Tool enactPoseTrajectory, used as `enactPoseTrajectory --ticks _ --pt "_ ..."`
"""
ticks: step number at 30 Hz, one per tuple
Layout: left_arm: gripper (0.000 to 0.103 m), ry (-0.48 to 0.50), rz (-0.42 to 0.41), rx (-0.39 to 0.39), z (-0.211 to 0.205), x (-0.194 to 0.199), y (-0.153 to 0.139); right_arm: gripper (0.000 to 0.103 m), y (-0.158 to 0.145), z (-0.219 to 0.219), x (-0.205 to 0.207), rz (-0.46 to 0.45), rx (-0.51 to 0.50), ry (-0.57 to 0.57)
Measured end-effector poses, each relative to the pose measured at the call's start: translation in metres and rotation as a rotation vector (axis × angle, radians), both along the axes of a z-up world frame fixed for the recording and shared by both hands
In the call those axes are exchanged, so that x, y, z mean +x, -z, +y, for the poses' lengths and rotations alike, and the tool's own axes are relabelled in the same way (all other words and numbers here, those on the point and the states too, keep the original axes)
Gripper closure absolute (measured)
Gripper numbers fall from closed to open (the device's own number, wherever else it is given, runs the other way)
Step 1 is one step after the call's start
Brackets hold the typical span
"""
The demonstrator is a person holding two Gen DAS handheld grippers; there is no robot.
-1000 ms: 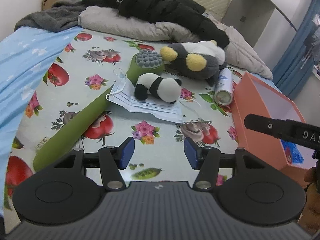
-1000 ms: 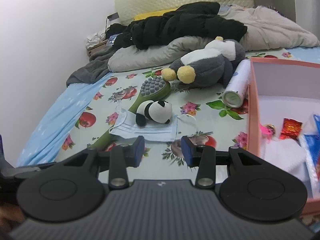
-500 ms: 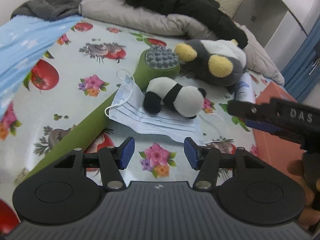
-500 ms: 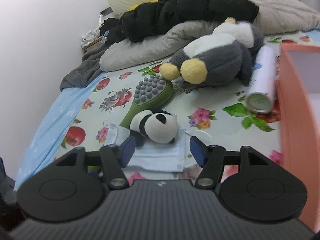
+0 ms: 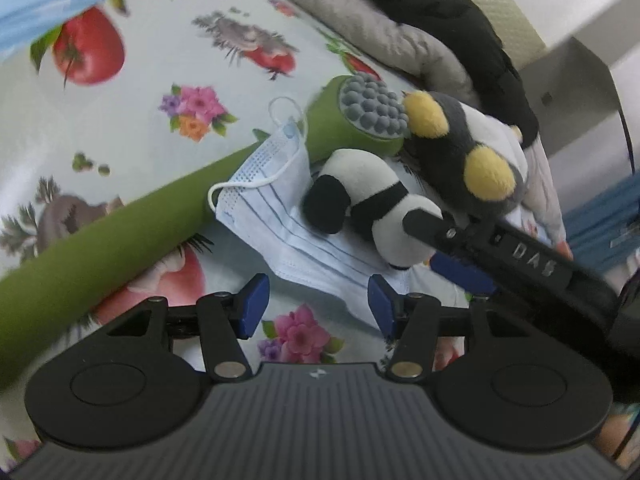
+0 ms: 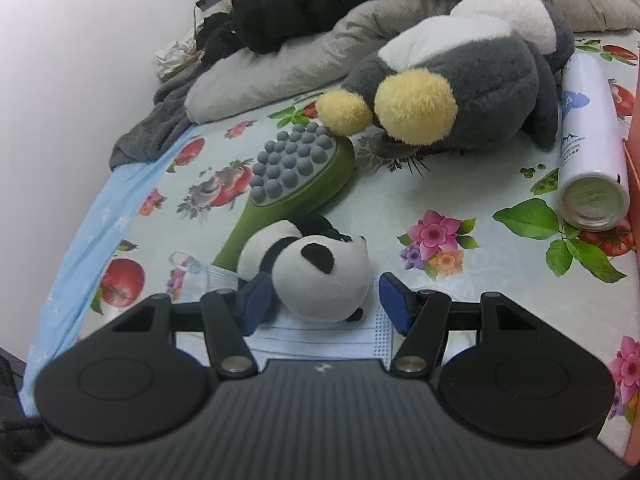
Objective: Organize soft objects
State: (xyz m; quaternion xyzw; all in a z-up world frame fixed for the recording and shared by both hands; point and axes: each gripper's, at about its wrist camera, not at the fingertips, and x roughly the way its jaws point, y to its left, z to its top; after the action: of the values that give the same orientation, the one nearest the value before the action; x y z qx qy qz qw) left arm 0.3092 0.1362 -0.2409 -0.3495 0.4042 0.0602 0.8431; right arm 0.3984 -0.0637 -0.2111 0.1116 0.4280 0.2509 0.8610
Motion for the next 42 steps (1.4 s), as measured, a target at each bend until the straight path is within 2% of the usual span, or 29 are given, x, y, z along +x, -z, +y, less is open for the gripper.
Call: enactPoseTrajectory --ticks 3,7,10,12,15,17,24,30,34,42 --pt "0.043 -0.029 0.004 -0.059 -0.001 0.005 0.004 0.04 0.003 0.004 0.003 0.005 0.002 -0.013" --pt "0.044 -0.029 0.004 -0.04 -0.01 0.01 0.005 0.045 0.005 0.004 0.005 0.013 0.015 -0.001" --pt "0.061 -0.024 0.012 -0.015 -0.016 0.015 0.005 0.047 0.002 0.004 0.004 0.007 0.01 0.006" --pt "0.081 -0.022 0.027 -0.012 -0.018 0.019 0.006 0.048 -0.002 0.005 0.002 -0.008 -0.018 0.005" --pt "0.093 -0.013 0.035 -0.002 -0.018 0.02 0.007 0.049 -0.012 0.0 -0.007 -0.047 -0.051 0.003" --pt "0.096 0.007 0.021 -0.011 -0.018 0.017 0.004 0.049 -0.017 -0.007 -0.013 -0.063 -0.066 0.019" --pt "0.101 0.067 -0.012 0.106 -0.034 -0.015 -0.024 0.049 -0.037 -0.032 -0.045 -0.096 -0.095 0.067" --pt "0.101 0.085 -0.018 0.102 -0.037 -0.055 -0.037 0.049 -0.049 -0.048 -0.085 -0.117 -0.126 0.09" --pt "0.101 0.099 -0.023 0.135 -0.038 -0.082 -0.044 0.049 -0.05 -0.055 -0.108 -0.112 -0.144 0.093" --pt "0.101 0.08 0.034 0.15 -0.017 -0.129 -0.041 0.049 -0.047 -0.059 -0.149 -0.099 -0.179 0.084"
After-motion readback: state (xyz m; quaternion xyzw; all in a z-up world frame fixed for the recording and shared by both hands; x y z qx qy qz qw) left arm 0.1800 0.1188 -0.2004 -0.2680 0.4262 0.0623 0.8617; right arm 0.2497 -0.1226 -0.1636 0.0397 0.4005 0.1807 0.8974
